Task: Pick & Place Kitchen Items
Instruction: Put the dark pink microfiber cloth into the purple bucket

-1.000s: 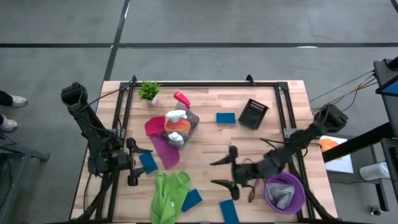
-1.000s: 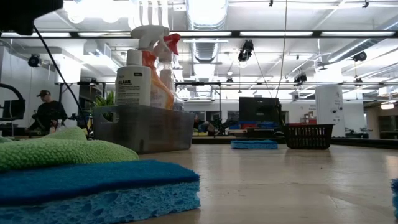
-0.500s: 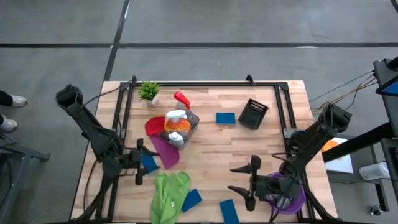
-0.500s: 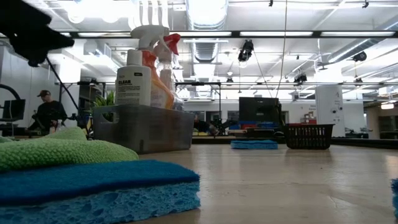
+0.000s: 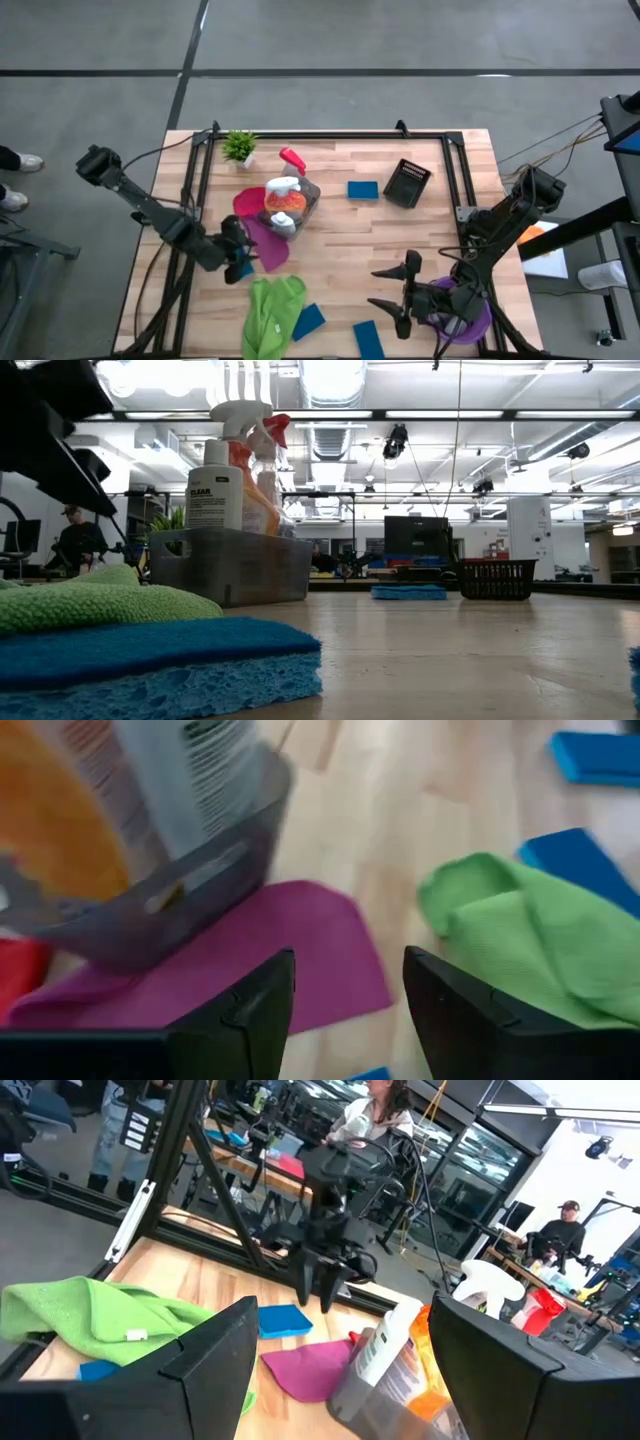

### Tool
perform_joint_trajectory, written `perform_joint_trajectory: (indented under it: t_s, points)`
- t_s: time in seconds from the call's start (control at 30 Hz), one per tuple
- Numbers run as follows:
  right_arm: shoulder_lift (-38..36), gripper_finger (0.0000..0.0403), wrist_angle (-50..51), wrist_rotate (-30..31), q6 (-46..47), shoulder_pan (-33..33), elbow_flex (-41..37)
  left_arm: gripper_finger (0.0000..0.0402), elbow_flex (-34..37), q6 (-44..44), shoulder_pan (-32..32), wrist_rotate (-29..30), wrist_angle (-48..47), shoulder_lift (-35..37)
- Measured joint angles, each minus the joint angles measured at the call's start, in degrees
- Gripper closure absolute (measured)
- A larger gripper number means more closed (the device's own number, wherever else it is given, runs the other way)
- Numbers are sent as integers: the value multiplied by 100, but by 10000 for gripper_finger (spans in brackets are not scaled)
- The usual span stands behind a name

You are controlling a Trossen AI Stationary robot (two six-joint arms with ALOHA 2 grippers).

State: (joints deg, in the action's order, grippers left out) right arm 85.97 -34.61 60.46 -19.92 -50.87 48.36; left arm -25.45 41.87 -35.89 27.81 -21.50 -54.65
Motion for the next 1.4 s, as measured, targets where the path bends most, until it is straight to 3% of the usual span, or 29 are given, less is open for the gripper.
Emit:
perform_joint_trajectory:
  t_s: [0.23, 0.4, 0.73, 1.0, 1.17, 1.4]
  points:
    - [0, 117, 130, 16, 13, -4, 2, 211, 66, 19, 710, -565, -700, 0]
    - [0, 117, 148, 18, 15, -4, 2, 185, 127, 15, 961, -798, -806, -212]
    - [0, 117, 210, 20, 39, -4, 4, 100, -26, -108, 1303, -1098, -661, -1569]
    - [0, 117, 240, 41, 44, -4, 4, 92, -429, -306, 1429, -1058, -660, -2463]
    - [2, 117, 299, 42, 100, -26, 4, 143, -514, -304, 1446, -1050, -599, -2631]
    - [2, 117, 427, 41, 197, -42, 7, 300, -618, -486, 1446, -1268, -652, -2655]
